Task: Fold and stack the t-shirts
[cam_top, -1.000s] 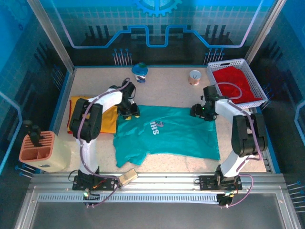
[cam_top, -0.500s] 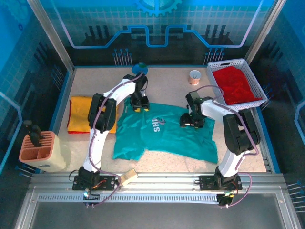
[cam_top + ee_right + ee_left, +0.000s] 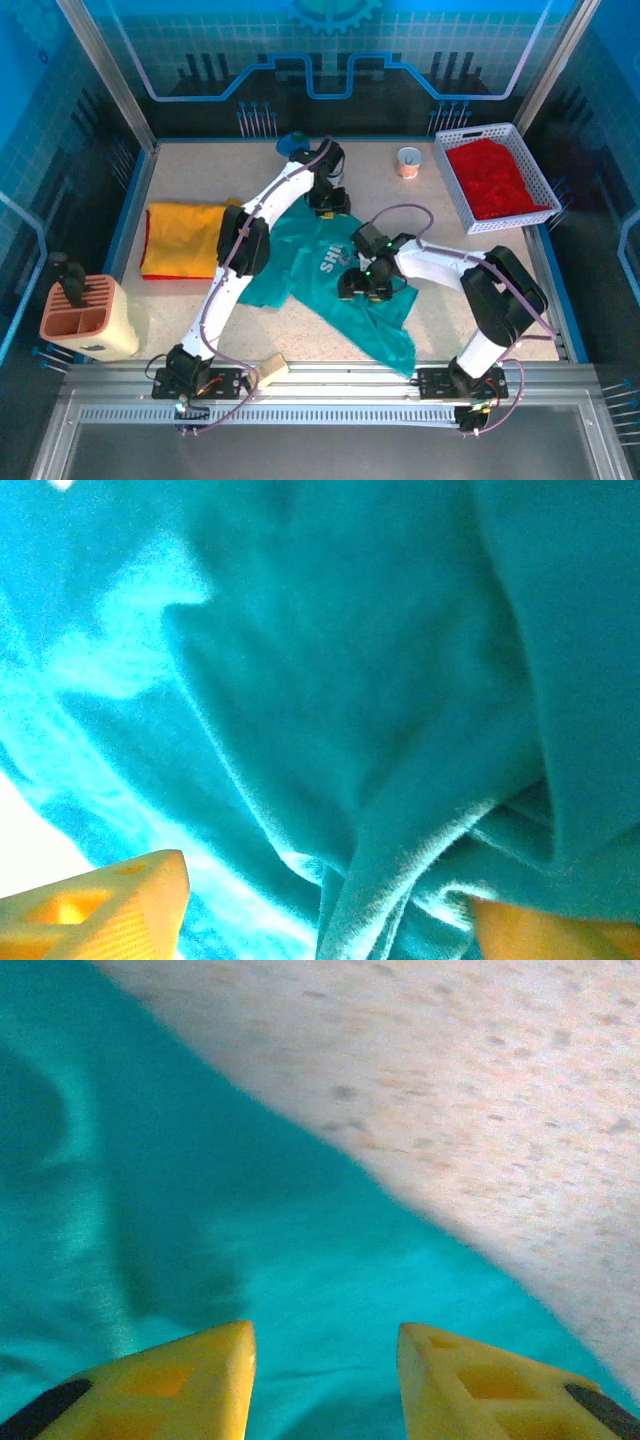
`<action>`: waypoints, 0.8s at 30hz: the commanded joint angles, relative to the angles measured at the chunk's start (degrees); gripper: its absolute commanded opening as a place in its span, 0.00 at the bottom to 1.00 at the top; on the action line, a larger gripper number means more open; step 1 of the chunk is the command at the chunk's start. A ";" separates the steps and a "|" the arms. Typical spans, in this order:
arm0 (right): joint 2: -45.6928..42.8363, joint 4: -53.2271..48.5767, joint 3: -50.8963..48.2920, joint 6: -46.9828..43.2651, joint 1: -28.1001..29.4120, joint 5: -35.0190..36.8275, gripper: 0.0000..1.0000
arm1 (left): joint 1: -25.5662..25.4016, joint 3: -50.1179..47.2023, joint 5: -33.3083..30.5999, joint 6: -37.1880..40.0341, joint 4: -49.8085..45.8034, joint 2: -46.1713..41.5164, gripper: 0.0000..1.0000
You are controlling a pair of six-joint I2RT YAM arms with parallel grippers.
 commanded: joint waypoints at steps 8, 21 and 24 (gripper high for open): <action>-4.33 -0.69 -4.22 9.46 4.86 7.13 0.76 | -2.15 1.54 4.07 -2.28 4.49 -0.64 0.42; -0.80 -1.53 -2.48 -2.48 -12.92 9.43 0.76 | 6.77 -21.28 0.29 0.42 11.78 -13.46 0.43; 1.97 -2.80 2.34 -5.47 -17.81 8.96 0.76 | 8.68 -23.39 -0.05 0.79 12.29 -13.48 0.42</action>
